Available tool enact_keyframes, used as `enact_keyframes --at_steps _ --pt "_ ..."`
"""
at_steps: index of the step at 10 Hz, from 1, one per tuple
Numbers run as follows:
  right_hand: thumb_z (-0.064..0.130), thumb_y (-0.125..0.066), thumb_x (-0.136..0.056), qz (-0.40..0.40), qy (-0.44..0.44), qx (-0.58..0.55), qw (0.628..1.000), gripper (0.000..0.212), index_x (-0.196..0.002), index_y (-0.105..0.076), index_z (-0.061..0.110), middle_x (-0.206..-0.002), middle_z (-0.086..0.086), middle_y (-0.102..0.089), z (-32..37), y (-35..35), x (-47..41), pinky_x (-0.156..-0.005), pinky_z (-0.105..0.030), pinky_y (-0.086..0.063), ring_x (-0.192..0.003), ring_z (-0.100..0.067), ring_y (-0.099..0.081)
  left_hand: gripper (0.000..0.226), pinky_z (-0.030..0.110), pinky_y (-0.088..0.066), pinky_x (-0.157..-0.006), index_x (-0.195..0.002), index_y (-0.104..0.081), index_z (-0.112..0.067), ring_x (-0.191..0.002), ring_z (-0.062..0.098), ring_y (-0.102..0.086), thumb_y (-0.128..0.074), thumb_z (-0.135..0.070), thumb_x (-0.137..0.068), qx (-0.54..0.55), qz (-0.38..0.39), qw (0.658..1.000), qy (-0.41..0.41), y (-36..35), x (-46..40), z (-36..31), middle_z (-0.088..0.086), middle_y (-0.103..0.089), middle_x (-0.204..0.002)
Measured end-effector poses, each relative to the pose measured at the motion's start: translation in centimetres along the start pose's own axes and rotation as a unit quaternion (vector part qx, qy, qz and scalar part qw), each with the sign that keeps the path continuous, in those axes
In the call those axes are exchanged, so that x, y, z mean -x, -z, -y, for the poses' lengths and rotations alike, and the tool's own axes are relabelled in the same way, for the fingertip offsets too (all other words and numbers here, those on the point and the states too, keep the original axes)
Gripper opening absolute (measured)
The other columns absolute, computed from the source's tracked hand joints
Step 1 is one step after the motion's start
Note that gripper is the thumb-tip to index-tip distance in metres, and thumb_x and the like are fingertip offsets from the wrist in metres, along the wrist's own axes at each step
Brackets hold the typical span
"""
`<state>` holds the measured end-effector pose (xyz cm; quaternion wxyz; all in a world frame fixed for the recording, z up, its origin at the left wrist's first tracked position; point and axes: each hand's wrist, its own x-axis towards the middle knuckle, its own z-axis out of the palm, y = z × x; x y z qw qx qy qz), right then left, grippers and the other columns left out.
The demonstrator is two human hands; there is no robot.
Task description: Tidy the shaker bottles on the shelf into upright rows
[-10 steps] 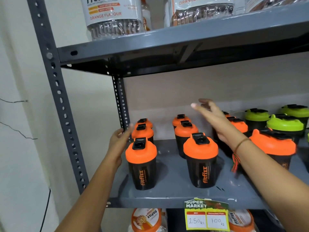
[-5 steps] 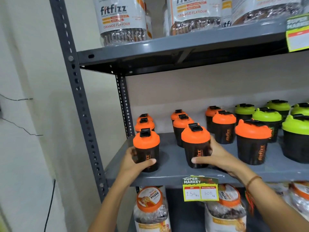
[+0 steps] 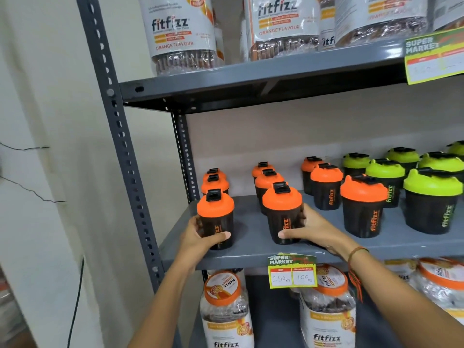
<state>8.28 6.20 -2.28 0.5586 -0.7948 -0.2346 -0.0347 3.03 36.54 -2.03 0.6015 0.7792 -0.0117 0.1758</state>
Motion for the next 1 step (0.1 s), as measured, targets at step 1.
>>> enact_keyframes --at_steps 1 --pt "0.049 -0.096 -0.048 -0.012 0.018 -0.021 1.000 0.108 -0.135 -0.032 0.049 -0.129 0.026 -0.053 0.69 0.03 0.71 -0.092 -0.015 -0.048 -0.118 0.010 -0.055 0.097 0.034 -0.045 -0.097 -0.136 -0.040 -0.024 -0.112 0.011 -0.055 -0.091 -0.030 -0.053 0.012 -0.006 1.000 -0.014 -0.15 1.47 -0.65 -0.007 -0.053 -0.127"
